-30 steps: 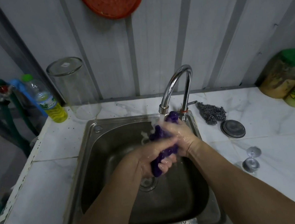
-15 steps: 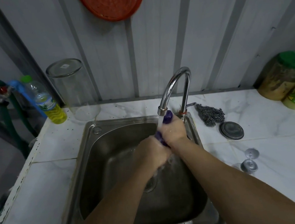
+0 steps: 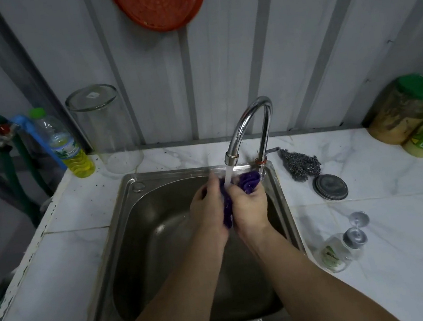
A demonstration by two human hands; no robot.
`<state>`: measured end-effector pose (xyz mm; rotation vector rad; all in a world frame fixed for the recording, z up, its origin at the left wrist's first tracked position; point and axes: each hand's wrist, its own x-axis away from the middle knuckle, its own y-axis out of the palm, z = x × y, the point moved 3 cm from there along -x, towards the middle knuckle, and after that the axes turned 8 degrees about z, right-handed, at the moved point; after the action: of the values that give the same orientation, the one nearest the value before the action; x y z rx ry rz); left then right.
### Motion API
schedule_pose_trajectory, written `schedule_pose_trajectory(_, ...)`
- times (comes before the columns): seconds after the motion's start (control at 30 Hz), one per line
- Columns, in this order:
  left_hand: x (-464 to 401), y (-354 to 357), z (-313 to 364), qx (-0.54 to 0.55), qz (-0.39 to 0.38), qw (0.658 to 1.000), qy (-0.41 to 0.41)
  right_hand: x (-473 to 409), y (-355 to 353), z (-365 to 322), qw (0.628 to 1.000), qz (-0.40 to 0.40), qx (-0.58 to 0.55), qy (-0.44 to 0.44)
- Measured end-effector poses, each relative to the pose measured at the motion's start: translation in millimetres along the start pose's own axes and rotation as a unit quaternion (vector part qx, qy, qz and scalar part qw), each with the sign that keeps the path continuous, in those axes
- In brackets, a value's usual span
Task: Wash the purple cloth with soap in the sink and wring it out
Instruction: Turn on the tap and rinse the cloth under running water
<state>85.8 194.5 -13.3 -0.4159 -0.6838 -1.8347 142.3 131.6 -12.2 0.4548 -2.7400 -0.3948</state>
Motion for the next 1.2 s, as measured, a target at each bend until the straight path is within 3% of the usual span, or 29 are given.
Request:
schedule_pose_trajectory(0.17,2.6,6.3,9.6,-0.012,0.120,0.992,0.041,-1.2,9.1,-5.4,0.995,0.071,-0.065,0.028)
schedule_pose_trajectory(0.33,8.4,7.5,15.6,-0.055,0.127,0.989,0.059,-4.3,8.7,-2.9,0.979,0.162,-0.052,0.112)
schedule_pose_trajectory(0.5,2.4,2.0,17.3,-0.099,0.130,0.983,0.082,-5.9,13.6,-3.4,0.959,0.182,-0.010,0.215)
schedule_pose_trajectory(0.6,0.0,-2.1,16.0,-0.126,0.079,0.986,0.081,-5.8,14.5,-7.8,0.950,0.116,-0.078,0.279)
schedule_pose_trajectory(0.7,-4.6,-13.3,15.3,-0.099,-0.097,0.986,0.096,-12.2,12.6,-15.5,0.934,0.044,-0.156,0.320)
schedule_pose_trajectory(0.8,-6.9,-22.3,15.3,-0.287,-0.215,0.920,0.155,-18.5,11.1,-18.3,0.942,0.035,-0.133,0.305)
schedule_pose_trajectory(0.93,-5.6,-21.7,20.5,-0.311,-0.255,0.906,0.134,-21.3,6.1,-14.1,0.972,-0.022,-0.067,0.224)
schedule_pose_trajectory(1.03,0.3,-19.8,26.9,-0.401,-0.243,0.872,0.143,-24.1,1.3,-13.5,0.979,-0.102,-0.047,0.168)
schedule_pose_trajectory(1.1,5.2,-19.7,28.9,-0.381,-0.235,0.890,0.092,-25.5,-2.9,-11.3,0.982,-0.132,-0.003,0.133)
schedule_pose_trajectory(1.2,12.7,-16.6,25.5,-0.261,-0.258,0.928,-0.065,-27.6,-6.9,-8.9,0.976,-0.173,0.042,0.124)
